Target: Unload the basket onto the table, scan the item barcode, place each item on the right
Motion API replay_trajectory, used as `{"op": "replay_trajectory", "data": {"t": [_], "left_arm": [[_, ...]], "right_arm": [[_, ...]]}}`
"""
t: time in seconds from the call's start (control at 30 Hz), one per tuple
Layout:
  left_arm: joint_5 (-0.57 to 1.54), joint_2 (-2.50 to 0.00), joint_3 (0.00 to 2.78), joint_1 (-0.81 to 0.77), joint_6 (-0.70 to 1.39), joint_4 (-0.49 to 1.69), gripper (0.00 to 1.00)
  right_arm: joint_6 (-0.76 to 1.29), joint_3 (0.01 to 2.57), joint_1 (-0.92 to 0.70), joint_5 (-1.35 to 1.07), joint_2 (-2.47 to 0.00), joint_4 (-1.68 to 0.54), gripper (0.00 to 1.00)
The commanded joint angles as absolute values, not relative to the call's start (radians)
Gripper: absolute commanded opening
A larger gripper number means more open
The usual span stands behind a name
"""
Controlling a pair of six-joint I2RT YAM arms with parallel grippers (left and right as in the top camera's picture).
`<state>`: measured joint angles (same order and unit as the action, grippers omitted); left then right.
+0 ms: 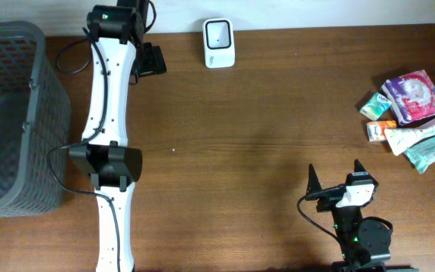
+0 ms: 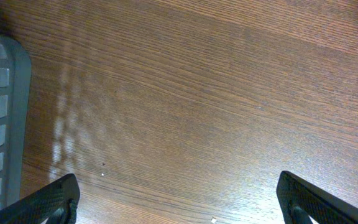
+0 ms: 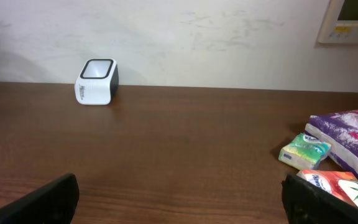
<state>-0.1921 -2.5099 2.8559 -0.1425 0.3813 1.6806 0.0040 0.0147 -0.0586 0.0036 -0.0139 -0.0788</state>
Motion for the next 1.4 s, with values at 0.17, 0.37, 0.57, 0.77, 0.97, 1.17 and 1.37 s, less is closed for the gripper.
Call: {"op": "replay_trajectory", "data": {"t": [0.17,0.37,0.57,0.77,0.97,1.17,1.37], "left_arm": [[-0.206,-2.504,2.862,-0.134,0.366,1.682,0.99],[-0.121,-2.501,2.862,-0.135,0.365,1.688,0.99],[-0.126,-2.305,2.566,-0.157,0.365,1.530,0.99],[-0.152,-1.868,1.860,-0.159,0.364,1.071,0.99],[-0.154,-1.403,1.389,-0.159,0.204,0.864,0.99],[-0.154,-0.966,1.138,-0.159,0.204,0.936,0.99],[-0.133,-0.754,1.128,-0.159,0.204,1.048,0.99]], "right_arm": [[0.015,0.006,-0.051,0.012,-0.004,-0.081,0.99],[0.015,0.006,-0.051,0.012,-0.004,-0.081,0.99],[0.015,0.006,-0.051,0.012,-0.004,-0.081,0.99],[0.015,0.006,-0.051,0.012,-0.004,-0.081,0.99],[0.015,0.006,-0.051,0.012,-0.004,-0.081,0.99],[0.015,0.006,-0.051,0.012,-0.004,-0.081,0.99],[0.015,0.006,-0.051,0.012,-0.004,-0.081,0.99]]}}
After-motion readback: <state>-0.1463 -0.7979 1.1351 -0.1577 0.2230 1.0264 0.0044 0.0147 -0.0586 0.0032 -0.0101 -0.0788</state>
